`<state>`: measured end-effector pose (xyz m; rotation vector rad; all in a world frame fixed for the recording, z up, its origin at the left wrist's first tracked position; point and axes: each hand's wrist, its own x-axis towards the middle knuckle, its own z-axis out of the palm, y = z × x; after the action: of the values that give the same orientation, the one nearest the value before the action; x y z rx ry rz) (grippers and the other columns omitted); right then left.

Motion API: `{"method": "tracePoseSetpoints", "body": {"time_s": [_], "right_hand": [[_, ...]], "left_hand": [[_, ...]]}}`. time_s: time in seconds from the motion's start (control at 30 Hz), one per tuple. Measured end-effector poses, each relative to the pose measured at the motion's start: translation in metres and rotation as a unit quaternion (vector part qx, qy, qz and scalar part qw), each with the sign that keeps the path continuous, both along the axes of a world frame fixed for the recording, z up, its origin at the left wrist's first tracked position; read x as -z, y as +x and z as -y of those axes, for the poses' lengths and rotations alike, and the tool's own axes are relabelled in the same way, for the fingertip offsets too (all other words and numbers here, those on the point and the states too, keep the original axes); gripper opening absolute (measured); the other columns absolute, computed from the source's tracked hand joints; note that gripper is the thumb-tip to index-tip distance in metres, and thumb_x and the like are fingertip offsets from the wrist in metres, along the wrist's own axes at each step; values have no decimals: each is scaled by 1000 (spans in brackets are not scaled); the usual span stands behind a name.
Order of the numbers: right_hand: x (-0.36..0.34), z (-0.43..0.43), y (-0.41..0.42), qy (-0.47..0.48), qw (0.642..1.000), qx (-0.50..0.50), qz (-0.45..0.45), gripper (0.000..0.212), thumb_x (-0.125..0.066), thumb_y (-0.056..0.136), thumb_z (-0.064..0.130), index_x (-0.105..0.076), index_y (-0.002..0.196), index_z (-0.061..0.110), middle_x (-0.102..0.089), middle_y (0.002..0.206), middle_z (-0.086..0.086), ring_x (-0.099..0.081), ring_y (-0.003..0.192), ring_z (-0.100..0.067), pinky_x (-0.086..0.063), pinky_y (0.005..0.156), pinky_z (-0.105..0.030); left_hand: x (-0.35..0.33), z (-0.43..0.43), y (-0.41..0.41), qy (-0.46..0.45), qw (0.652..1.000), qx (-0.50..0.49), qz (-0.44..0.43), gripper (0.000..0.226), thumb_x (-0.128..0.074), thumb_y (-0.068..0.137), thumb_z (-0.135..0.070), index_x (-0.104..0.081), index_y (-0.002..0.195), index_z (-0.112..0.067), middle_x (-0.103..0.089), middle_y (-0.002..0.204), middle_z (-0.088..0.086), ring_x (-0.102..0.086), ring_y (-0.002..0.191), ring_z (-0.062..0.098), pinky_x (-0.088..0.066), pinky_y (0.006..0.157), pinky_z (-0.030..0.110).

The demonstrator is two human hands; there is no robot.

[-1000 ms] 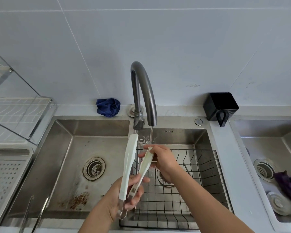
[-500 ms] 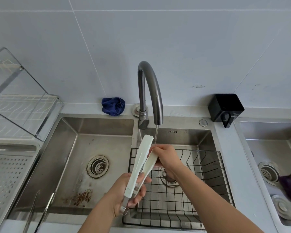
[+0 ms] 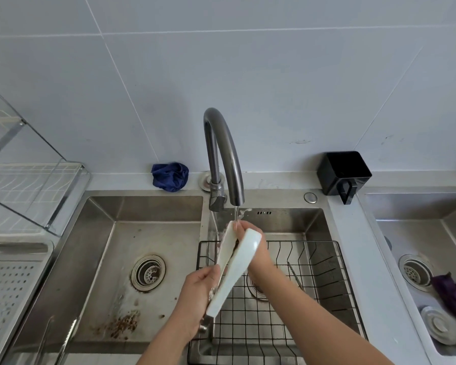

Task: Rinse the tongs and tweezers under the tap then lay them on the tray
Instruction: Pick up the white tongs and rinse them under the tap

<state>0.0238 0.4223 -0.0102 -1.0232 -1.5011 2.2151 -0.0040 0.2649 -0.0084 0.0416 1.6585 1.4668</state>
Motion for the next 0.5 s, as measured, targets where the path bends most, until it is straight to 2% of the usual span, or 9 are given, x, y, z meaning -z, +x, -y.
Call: {"method": "tracePoseSetpoints", "body": {"time_s": [0.07,0.1,0.17,0.23,0.3,0.37,0.43,0.5], "right_hand": [[0,6,2,-93,994,3,-63,11,-53,104,12,-60,100,4,-68,81,-20,-66,65,-31,-56,55,-34],[-2,8,4,-126,989,-14,-76,12,-51,102,4,-58,111,1,-72,93,-23,-70,73,-34,-59,59,-38],[-2,9,3,-155,984,-41,-74,35,-42,94,-13,-55,124,-1,-74,107,-24,-73,87,-35,-62,68,-45],[-2,5,0,-176,981,-34,-77,31,-41,96,-13,-58,121,-4,-75,100,-26,-75,85,-37,-63,78,-49],[-4,0,-4,-182,980,-11,-78,19,-49,104,3,-62,114,-6,-74,89,-26,-76,77,-37,-64,72,-46],[-6,0,-6,-171,982,-3,-83,21,-51,105,11,-63,112,-6,-75,89,-25,-76,75,-35,-63,69,-43],[-4,4,-3,-173,980,-24,-99,25,-50,95,-1,-61,117,-5,-75,101,-27,-75,82,-37,-63,74,-47],[-3,6,0,-163,979,-70,-98,41,-46,81,-9,-57,120,-2,-74,107,-27,-73,90,-38,-61,72,-46]], "left_hand": [[-2,-3,1,-15,999,4,-51,31,-55,101,-33,-79,85,-22,-69,64,-1,-59,51,11,-45,46,25],[-2,-3,2,-18,997,0,-70,31,-55,102,-32,-77,83,-21,-65,63,1,-55,50,12,-43,46,25],[-2,-1,0,-7,996,-1,-90,32,-54,102,-30,-72,79,-16,-56,61,7,-45,46,16,-37,43,26],[-3,1,-1,10,996,6,-87,33,-54,102,-29,-71,76,-18,-54,62,7,-42,44,16,-34,41,25],[-4,1,-2,26,997,5,-66,34,-55,101,-33,-71,75,-18,-55,61,5,-41,43,15,-32,39,23],[-5,0,-1,30,998,-3,-52,35,-55,101,-36,-71,78,-14,-56,60,4,-41,43,15,-31,41,22],[-4,0,1,29,998,-19,-58,39,-56,99,-38,-68,75,-11,-55,60,6,-41,43,16,-31,41,22],[-5,1,1,27,998,-30,-57,39,-55,99,-37,-70,74,-12,-54,59,8,-41,43,17,-30,41,22]]}}
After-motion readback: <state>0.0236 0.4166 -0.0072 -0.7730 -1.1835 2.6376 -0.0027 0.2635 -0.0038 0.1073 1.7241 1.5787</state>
